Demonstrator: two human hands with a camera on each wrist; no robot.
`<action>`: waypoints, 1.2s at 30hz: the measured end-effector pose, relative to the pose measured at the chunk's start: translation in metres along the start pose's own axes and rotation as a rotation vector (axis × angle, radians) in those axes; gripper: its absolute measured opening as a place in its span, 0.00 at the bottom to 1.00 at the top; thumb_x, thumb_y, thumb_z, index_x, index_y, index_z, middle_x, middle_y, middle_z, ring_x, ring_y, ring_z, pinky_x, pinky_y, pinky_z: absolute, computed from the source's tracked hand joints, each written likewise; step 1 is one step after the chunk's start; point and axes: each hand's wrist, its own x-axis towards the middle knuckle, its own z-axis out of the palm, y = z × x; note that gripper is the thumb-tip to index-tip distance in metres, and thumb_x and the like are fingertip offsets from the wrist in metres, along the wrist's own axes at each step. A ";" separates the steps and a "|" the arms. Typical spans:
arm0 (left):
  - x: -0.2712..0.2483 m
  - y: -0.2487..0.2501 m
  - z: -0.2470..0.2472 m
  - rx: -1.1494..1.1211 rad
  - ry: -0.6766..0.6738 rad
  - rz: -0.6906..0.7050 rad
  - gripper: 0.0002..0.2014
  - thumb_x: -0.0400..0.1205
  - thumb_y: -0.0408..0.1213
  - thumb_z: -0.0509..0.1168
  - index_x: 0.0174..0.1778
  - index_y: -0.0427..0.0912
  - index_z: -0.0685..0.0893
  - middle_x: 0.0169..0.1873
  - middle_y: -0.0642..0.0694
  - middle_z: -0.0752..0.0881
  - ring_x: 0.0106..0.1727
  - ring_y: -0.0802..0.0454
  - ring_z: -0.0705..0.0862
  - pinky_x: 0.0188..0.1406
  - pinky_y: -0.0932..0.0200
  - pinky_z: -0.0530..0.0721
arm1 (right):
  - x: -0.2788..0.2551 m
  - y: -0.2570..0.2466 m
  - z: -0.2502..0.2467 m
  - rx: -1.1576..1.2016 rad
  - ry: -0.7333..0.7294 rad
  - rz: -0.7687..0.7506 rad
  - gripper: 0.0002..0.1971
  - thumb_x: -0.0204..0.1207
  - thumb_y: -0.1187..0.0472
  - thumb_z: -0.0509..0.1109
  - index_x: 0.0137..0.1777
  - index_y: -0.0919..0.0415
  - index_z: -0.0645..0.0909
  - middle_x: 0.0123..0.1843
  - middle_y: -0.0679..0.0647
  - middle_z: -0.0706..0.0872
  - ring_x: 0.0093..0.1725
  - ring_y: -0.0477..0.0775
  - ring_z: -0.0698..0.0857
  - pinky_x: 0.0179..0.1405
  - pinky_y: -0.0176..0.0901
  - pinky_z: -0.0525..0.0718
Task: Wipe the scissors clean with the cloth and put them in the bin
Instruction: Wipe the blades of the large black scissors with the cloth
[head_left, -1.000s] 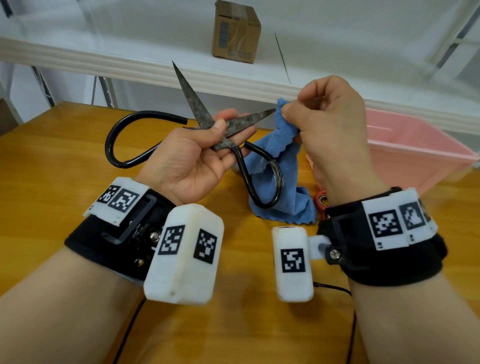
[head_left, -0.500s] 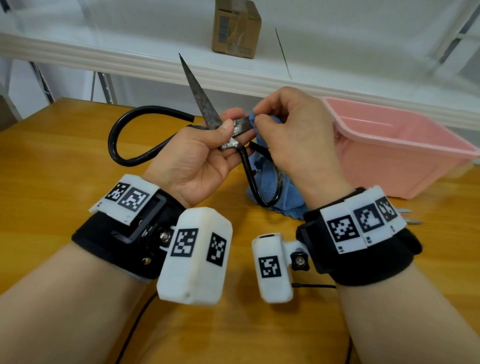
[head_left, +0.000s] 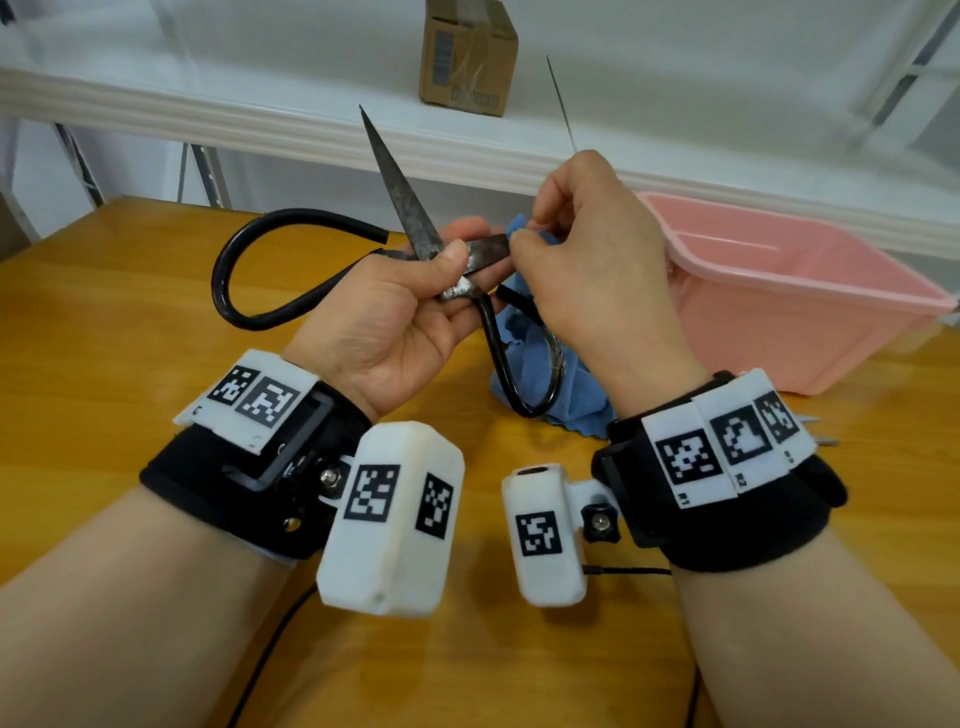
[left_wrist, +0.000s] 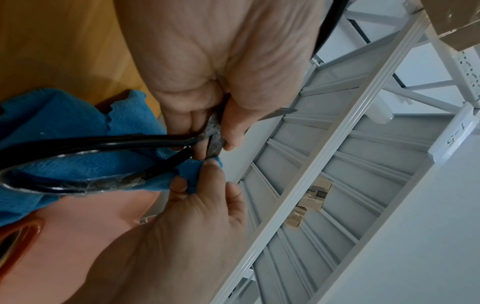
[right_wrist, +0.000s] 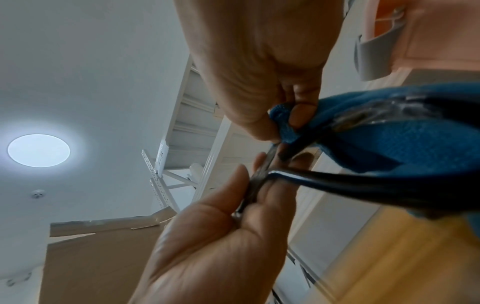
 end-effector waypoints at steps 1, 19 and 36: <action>0.000 0.000 0.000 0.004 0.000 -0.001 0.17 0.85 0.26 0.56 0.69 0.31 0.78 0.60 0.34 0.88 0.60 0.43 0.88 0.65 0.45 0.83 | -0.001 -0.001 0.000 -0.001 0.001 -0.002 0.07 0.76 0.64 0.69 0.47 0.53 0.74 0.36 0.42 0.76 0.34 0.37 0.75 0.33 0.21 0.72; -0.001 -0.002 -0.002 0.104 0.007 -0.019 0.17 0.86 0.26 0.56 0.71 0.32 0.77 0.62 0.34 0.87 0.62 0.43 0.87 0.67 0.45 0.82 | 0.003 0.010 0.001 -0.084 0.015 0.054 0.05 0.76 0.66 0.66 0.46 0.55 0.75 0.36 0.43 0.76 0.34 0.39 0.74 0.31 0.28 0.72; 0.000 -0.001 -0.002 0.063 0.005 -0.018 0.16 0.86 0.26 0.56 0.70 0.32 0.78 0.61 0.33 0.87 0.62 0.43 0.87 0.63 0.47 0.84 | 0.004 0.011 0.002 -0.032 -0.006 0.078 0.06 0.78 0.66 0.66 0.47 0.53 0.77 0.40 0.43 0.80 0.38 0.40 0.77 0.32 0.31 0.71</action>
